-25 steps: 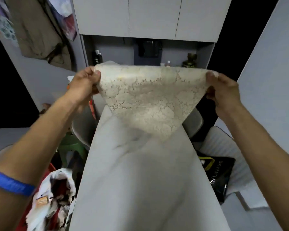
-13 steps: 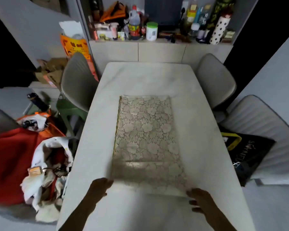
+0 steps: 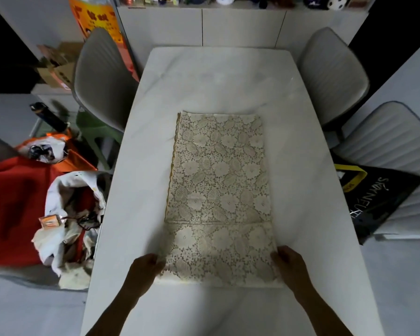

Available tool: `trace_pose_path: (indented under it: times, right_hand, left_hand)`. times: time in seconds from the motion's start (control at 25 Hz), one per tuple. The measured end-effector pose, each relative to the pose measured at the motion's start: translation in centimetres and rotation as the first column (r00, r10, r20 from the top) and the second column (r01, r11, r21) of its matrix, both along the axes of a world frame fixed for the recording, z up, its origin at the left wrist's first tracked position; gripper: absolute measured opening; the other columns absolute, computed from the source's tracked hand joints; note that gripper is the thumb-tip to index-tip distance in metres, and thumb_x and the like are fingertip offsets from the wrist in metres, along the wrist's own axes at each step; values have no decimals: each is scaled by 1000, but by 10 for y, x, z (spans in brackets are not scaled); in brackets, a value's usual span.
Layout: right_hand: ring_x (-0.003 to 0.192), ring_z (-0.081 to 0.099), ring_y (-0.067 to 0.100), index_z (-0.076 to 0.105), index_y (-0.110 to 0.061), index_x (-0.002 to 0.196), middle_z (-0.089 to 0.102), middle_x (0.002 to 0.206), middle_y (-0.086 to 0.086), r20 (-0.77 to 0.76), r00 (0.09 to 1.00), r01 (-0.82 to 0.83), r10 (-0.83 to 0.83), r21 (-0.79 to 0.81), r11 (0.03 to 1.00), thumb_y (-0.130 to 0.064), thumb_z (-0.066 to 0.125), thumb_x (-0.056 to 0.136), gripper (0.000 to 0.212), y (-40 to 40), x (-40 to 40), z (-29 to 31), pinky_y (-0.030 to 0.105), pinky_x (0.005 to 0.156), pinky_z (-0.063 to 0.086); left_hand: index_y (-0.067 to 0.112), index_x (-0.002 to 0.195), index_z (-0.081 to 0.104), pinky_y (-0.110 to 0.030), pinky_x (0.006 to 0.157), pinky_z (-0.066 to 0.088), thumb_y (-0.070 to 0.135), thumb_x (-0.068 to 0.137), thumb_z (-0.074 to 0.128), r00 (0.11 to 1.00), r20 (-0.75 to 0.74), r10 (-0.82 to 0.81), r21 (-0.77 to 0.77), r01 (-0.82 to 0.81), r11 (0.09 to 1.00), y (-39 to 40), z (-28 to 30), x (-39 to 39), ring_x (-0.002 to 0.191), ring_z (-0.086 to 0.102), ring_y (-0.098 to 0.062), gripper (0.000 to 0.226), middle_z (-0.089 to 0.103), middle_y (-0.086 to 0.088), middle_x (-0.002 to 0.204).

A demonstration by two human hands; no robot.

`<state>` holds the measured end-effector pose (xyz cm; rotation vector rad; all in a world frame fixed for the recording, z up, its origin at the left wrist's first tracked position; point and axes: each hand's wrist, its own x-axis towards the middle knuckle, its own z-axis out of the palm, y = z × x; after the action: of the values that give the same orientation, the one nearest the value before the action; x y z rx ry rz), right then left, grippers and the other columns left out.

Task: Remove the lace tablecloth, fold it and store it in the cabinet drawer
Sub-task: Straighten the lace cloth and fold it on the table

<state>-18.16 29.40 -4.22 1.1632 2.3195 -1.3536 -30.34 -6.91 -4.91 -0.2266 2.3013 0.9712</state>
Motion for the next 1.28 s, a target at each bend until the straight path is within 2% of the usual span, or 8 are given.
trace_pose_path:
  times: [0.12,0.24,0.44,0.8,0.88,1.0,1.12,1.28]
  right_hand:
    - [76,66,17,64,-25,83,69,78,-4,-86,995,56,-52,48,997,-23,62,92,10,4,-14,-7,27,62,48]
    - [78,62,20,66,-20,92,67,81,-4,-57,997,51,-43,149,988,-29,61,92,10,11,-37,-15,31,73,49]
    - [75,54,19,66,-15,98,68,87,3,14,1000,15,-20,292,956,-35,58,93,22,11,-53,-30,29,71,42]
    - [78,61,28,51,-14,102,69,93,10,118,992,-5,-40,357,934,-40,52,96,26,4,-59,-31,38,72,52]
    - [83,62,31,48,-16,110,66,101,11,46,999,-14,-12,541,841,-33,57,92,26,-8,-56,-24,39,71,50]
    - [117,54,37,48,-13,134,54,136,17,-26,958,-173,285,739,651,-26,58,90,47,-47,-41,-29,47,91,48]
    - [143,32,35,35,-17,149,27,158,14,67,891,-356,448,714,603,-41,37,98,56,-68,-2,-58,48,114,28]
    - [149,16,30,18,-28,154,17,163,7,168,900,-402,402,676,618,-53,24,97,63,-61,17,-73,51,118,17]
  left_hand:
    - [17,70,59,-22,51,39,27,92,61,985,-171,30,30,-25,999,13,2,-10,52,51,-8,24,63,-6,62]
    - [18,73,60,-28,52,43,28,92,61,975,-156,159,58,-152,987,24,-7,-22,54,54,-15,21,67,-7,64]
    - [17,79,57,-36,60,49,35,94,57,956,-256,146,-94,-175,980,34,-19,-25,62,62,-26,23,66,1,63]
    - [15,109,46,-40,69,45,39,93,55,921,-375,109,-331,-243,912,50,-25,-13,87,63,-41,29,69,-16,99]
    - [15,120,51,-46,78,46,32,90,60,842,-523,-133,-369,-83,926,50,-21,-10,101,58,-39,35,62,-13,118]
    - [11,137,51,-49,100,43,33,92,54,608,-616,-500,-401,304,864,56,-29,7,131,46,-35,51,47,-15,146]
    - [14,149,36,-47,115,29,42,98,38,597,-559,-575,-418,396,817,53,-48,18,148,24,-31,58,27,-12,160]
    - [20,154,22,-44,119,16,53,97,33,612,-466,-639,-449,460,767,45,-59,13,152,7,-25,67,10,-7,164]
